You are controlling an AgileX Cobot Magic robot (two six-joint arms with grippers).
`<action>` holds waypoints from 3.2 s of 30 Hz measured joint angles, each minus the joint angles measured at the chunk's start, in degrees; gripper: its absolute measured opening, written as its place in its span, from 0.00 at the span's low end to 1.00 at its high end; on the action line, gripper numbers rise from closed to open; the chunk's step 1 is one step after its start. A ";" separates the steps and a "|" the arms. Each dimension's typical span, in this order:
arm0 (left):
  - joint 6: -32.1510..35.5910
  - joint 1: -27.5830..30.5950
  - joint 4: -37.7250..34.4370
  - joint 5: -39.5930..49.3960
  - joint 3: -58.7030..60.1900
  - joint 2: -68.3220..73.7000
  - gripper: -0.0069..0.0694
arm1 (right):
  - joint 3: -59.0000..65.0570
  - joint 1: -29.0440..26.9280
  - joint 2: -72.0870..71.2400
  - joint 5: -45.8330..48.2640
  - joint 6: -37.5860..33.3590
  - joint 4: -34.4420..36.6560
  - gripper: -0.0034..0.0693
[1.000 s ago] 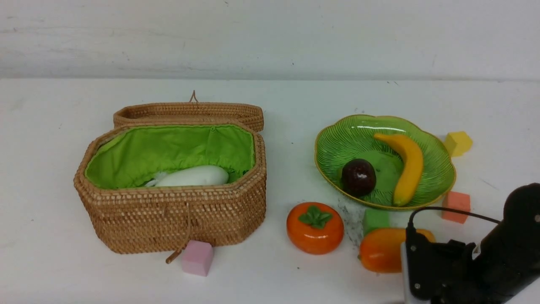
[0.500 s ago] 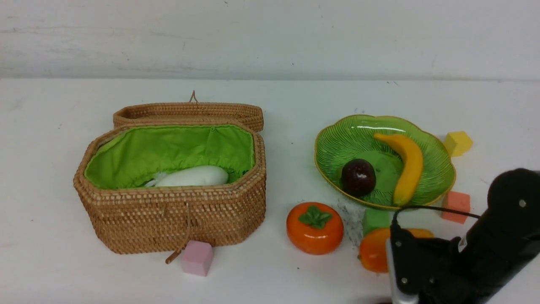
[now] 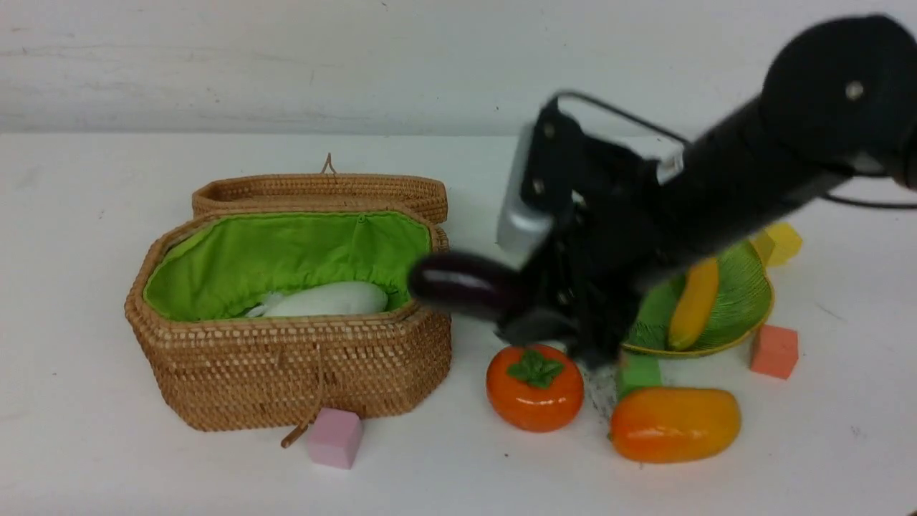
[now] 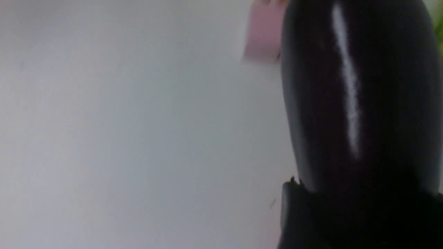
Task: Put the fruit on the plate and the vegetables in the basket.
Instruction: Grab an eggplant with your right arm and place it in the basket on the left, then grab a tomato with your right arm and place it on the plate on the right.
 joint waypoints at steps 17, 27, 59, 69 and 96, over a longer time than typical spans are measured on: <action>0.00 0.00 0.00 0.00 0.00 0.00 0.37 | -31.89 3.21 32.25 -9.40 -4.71 20.42 0.56; 0.00 0.00 0.00 0.00 0.00 0.00 0.37 | -32.06 4.24 32.30 -8.81 5.38 11.13 0.70; 0.00 0.00 0.00 0.00 0.00 0.00 0.39 | -32.43 -5.56 21.00 16.21 17.11 -3.58 0.62; 0.00 0.00 0.00 0.00 0.00 0.00 0.40 | -18.42 -11.98 10.25 13.56 29.88 -9.92 0.65; 0.00 0.00 0.00 0.00 0.00 0.00 0.40 | -5.02 -11.80 23.21 5.61 40.88 -1.09 0.81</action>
